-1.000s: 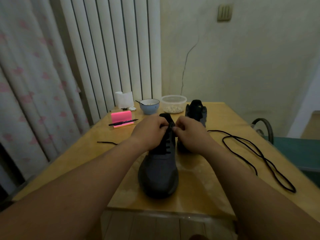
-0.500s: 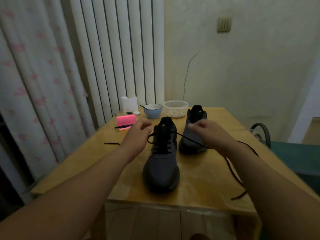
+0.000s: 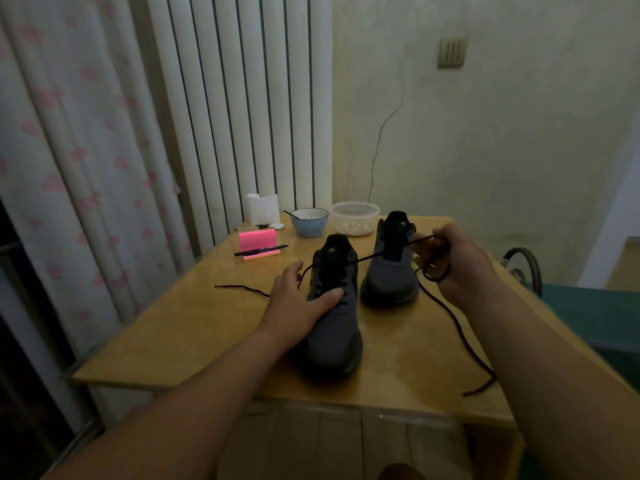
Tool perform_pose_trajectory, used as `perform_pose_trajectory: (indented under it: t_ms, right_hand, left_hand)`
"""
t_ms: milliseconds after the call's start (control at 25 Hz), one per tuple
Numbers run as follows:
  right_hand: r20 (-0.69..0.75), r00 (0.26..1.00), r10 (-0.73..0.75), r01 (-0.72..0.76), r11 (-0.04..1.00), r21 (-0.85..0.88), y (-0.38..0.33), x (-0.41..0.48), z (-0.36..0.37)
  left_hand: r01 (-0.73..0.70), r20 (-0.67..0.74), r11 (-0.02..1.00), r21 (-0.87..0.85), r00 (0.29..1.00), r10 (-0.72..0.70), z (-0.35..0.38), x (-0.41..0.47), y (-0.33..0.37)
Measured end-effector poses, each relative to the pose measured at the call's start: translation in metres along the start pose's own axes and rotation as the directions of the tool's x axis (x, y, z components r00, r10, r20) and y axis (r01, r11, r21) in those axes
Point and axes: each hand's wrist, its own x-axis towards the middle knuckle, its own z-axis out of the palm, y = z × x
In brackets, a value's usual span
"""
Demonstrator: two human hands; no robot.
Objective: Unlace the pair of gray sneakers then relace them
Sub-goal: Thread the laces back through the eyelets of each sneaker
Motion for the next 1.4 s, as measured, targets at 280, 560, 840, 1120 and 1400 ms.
perform_pose_trajectory:
  t_ms: [280, 560, 840, 1120, 1400]
  right_hand:
    - [0.226, 0.974, 0.030, -0.029, 1.000, -0.006, -0.010, -0.008, 0.003]
    - [0.171, 0.977, 0.127, -0.134, 0.991, 0.027, 0.008, 0.003, -0.007]
    - [0.494, 0.866, 0.077, -0.014, 0.991, -0.131, -0.030, -0.007, 0.022]
    - [0.624, 0.772, -0.121, 0.608, 0.426, -0.670, -0.052, -0.031, 0.104]
    - [0.630, 0.774, 0.062, 0.565, 0.380, -0.732, -0.049, -0.031, 0.121]
  left_hand:
    - [0.000, 0.034, 0.977, 0.213, 0.999, -0.007, -0.018, 0.027, 0.015]
    - [0.038, -0.019, 0.997, -0.065, 0.999, -0.039, -0.040, 0.038, 0.002]
    - [-0.263, -0.221, 0.941, 0.211, 0.925, 0.308, -0.031, 0.032, 0.033]
    - [-0.309, 0.061, 0.941, -0.139, 0.946, 0.319, -0.045, 0.027, 0.124]
    - [-0.438, 0.010, 0.883, -0.171, 0.895, 0.446, -0.072, 0.035, 0.119]
